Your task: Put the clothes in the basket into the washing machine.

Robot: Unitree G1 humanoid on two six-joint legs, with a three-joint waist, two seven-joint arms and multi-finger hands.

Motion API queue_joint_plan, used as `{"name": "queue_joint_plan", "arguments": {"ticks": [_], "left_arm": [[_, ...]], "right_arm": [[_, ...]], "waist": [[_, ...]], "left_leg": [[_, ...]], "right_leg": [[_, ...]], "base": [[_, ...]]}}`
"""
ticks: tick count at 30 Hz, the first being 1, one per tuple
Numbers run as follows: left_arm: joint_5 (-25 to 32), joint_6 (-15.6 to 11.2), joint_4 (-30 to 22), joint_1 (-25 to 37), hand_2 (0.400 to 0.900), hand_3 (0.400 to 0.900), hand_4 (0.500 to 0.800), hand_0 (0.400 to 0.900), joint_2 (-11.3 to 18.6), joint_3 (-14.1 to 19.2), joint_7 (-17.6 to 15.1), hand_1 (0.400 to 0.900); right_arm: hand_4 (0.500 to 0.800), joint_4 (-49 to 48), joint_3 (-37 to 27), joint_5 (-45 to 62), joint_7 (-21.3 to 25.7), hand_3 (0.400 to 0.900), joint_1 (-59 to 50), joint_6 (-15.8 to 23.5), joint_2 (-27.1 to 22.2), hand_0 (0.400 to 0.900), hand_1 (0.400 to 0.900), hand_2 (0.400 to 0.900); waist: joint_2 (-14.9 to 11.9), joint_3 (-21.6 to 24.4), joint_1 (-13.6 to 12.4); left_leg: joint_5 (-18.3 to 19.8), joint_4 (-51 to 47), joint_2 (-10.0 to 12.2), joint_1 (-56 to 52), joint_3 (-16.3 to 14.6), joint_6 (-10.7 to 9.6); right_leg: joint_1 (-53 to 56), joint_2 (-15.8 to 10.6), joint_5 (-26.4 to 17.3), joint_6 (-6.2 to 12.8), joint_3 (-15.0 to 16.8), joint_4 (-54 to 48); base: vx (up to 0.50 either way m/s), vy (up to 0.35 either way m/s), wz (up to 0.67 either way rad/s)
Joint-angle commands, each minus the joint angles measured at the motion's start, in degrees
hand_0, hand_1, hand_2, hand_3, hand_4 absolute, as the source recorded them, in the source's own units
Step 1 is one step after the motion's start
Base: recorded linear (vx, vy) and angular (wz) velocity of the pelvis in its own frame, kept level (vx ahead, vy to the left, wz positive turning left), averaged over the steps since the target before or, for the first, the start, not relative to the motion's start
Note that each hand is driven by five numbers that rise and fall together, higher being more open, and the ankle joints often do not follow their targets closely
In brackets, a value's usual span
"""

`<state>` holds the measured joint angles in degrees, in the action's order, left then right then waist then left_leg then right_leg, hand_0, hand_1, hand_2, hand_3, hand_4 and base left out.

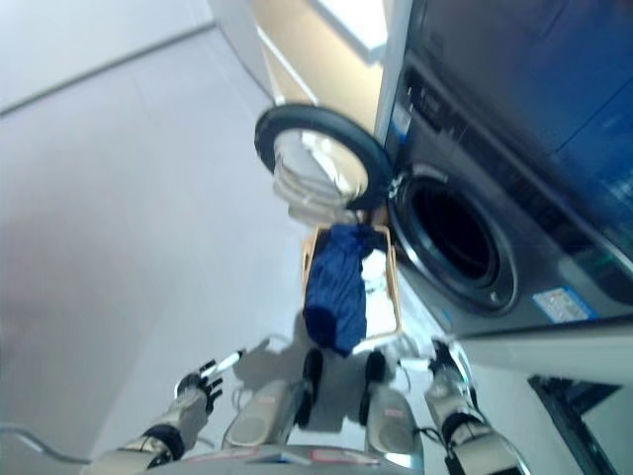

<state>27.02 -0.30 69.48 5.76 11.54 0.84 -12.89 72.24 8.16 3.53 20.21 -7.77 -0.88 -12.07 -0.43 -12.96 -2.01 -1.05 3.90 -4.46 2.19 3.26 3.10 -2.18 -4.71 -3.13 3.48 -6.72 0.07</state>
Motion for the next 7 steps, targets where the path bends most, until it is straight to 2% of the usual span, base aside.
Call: {"name": "queue_joint_plan", "arguments": {"ticks": [1, 7], "left_arm": [[-2.2, -0.5, 4.7, -0.6, 0.900, 0.900, 0.800, 0.900, 0.6, 1.7, 0.9, 0.900], [-3.1, 0.1, 7.5, -3.1, 0.900, 0.900, 0.800, 0.900, 0.1, 3.1, 2.5, 0.900]], "right_arm": [[0.800, 1.8, -3.3, 5.9, -1.2, 0.900, 0.1, 1.2, -1.3, 0.900, 0.900, 0.900], [0.800, 5.4, -6.7, 9.9, -4.5, 0.900, 2.7, 0.6, -0.9, 0.900, 0.900, 0.900]], "waist": [[1.6, 5.6, 1.0], [1.3, 8.1, 1.6]], "left_leg": [[0.4, -8.9, 1.1, -4.7, 0.5, -4.6], [1.4, -8.9, 1.6, -7.5, -0.9, -4.7]], "right_leg": [[3.6, 2.5, 3.5, 2.15, 0.8, -1.9], [7.7, 2.8, 2.8, 1.96, 1.7, -5.1]], "base": [[0.08, -0.038, -0.22], [0.05, -0.040, -0.13]]}}
